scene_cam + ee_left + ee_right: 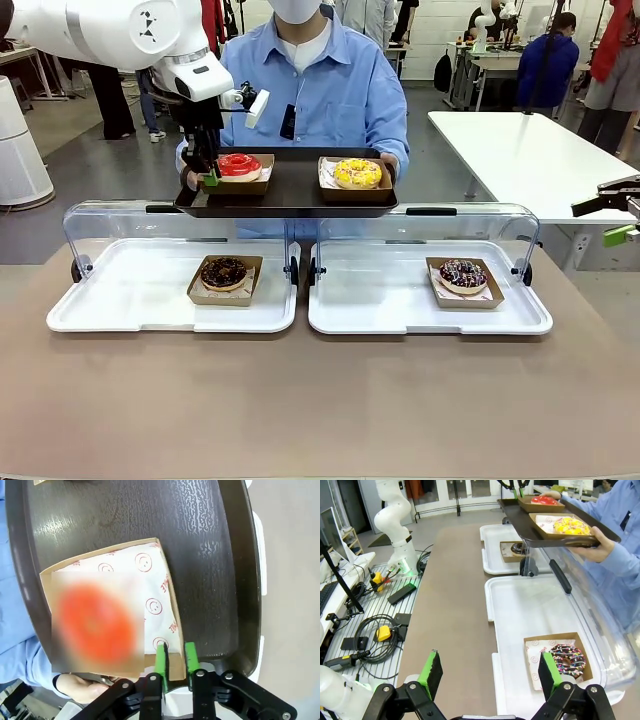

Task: Provide the desired donut to the person.
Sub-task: Place the picked Paper togo box onto the Handle tray extended by the person.

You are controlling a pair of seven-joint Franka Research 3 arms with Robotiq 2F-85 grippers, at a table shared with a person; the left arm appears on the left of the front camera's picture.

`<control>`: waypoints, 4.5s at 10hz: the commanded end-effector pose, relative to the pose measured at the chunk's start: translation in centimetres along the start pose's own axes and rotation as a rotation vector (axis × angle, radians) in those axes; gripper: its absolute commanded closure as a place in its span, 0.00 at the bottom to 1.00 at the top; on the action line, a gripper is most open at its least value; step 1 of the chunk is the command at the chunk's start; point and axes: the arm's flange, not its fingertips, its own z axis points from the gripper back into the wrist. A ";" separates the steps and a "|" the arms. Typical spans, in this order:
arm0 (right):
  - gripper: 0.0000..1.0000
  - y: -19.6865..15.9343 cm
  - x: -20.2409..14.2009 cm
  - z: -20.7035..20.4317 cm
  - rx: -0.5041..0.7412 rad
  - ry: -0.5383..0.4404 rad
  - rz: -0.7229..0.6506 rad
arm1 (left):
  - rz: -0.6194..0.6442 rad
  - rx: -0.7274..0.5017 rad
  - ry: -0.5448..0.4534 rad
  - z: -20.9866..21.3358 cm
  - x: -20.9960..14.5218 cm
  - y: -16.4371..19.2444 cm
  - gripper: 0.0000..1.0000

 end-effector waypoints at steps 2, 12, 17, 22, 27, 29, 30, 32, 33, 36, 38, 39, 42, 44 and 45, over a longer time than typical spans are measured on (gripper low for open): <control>0.00 0.0 -0.1 -0.1 -0.001 -0.002 -0.005 | 0.005 0.010 0.005 0.4 -0.2 0.1 0.00; 0.00 0.0 -0.1 -0.1 -0.001 -0.002 -0.005 | 0.025 -0.063 -0.017 1.5 -0.9 -0.3 0.00; 0.00 0.0 -0.1 -0.1 -0.001 -0.002 -0.005 | -0.049 -0.103 -0.144 7.4 -9.1 -7.5 0.00; 0.00 0.0 -0.1 -0.1 -0.001 -0.002 -0.005 | -0.012 -0.055 -0.139 5.6 -17.7 -13.0 0.00; 0.00 0.0 -0.1 -0.1 -0.001 -0.002 -0.005 | 0.017 -0.080 -0.147 5.7 -18.4 -12.9 0.00; 0.00 0.0 -0.1 -0.1 -0.001 -0.002 -0.005 | 0.017 -0.080 -0.147 5.7 -18.4 -12.9 0.00; 0.00 0.0 -0.1 -0.1 -0.001 -0.002 -0.005 | 0.017 -0.080 -0.147 5.7 -18.4 -12.9 0.00; 0.00 0.0 -0.1 -0.1 -0.001 -0.002 -0.005 | 0.078 -0.043 -0.262 4.6 -20.8 -12.7 0.00; 0.00 0.0 -0.1 -0.1 -0.001 -0.002 -0.005 | 0.114 -0.051 -0.377 4.3 -23.2 -12.2 0.00; 0.00 0.0 -0.1 -0.1 -0.001 -0.002 -0.005 | 0.166 -0.041 -0.666 4.0 -27.0 -13.1 0.00; 0.00 0.0 -0.1 -0.1 -0.001 -0.002 -0.005 | 0.289 -0.091 -0.911 3.7 -30.5 -13.1 0.00; 0.00 0.0 -0.1 -0.1 -0.001 -0.002 -0.005 | 0.338 -0.108 -0.998 3.1 -32.3 -13.2 0.00; 0.00 0.0 -0.1 -0.1 -0.001 -0.002 -0.005 | 0.421 -0.037 -1.093 1.0 -35.2 -15.3 0.00; 0.00 0.0 -0.1 -0.1 -0.001 -0.002 -0.005 | 0.345 0.041 -1.094 -0.4 -37.2 -17.1 0.00; 0.00 0.0 -0.1 -0.1 -0.001 -0.002 -0.005 | 0.300 0.083 -1.062 -1.4 -37.7 -17.9 0.00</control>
